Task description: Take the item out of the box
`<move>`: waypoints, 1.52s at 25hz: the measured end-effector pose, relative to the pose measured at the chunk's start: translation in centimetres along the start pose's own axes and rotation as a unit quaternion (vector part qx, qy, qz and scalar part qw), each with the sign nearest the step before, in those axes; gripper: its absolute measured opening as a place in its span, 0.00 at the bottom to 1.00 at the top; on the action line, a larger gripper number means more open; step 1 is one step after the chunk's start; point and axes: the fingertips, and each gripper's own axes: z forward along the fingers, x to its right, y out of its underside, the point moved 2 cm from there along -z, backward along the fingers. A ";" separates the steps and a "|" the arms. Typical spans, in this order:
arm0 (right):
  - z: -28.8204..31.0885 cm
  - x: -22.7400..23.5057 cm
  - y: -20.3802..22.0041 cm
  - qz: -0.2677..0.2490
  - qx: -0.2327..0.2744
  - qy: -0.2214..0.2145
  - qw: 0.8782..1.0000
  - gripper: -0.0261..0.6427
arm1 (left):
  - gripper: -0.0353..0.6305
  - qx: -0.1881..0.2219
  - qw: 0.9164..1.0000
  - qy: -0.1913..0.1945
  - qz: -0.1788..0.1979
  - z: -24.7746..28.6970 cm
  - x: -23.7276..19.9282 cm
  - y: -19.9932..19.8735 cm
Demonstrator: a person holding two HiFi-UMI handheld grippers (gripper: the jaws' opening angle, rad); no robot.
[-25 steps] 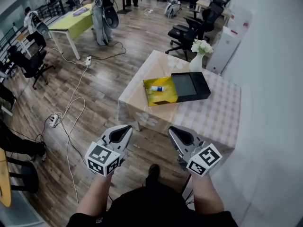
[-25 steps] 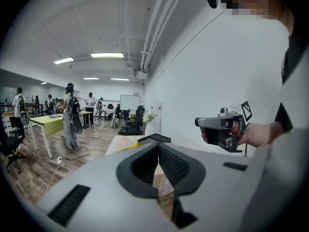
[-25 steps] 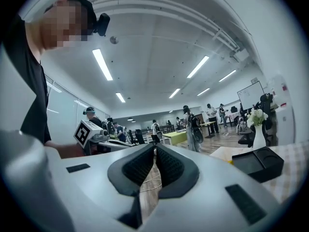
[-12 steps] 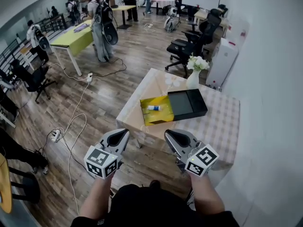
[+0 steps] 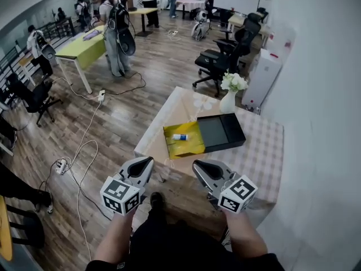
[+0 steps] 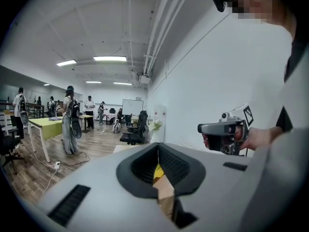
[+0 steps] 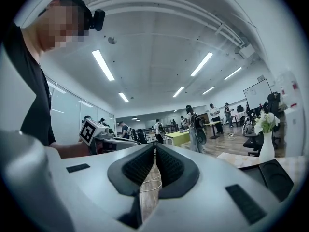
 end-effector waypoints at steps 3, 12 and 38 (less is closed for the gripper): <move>2.0 1.4 0.4 0.000 -0.011 0.006 1.000 0.10 | 0.08 0.002 1.000 0.007 -0.008 1.5 -2.3 0.3; 10.2 6.6 -0.6 0.003 -0.028 0.032 0.999 0.10 | 0.08 0.009 0.999 0.037 -0.019 6.4 -11.1 -0.9; 19.8 16.7 2.7 -0.017 -0.146 0.074 0.986 0.10 | 0.08 -0.005 0.995 0.096 -0.026 15.2 -21.2 -2.1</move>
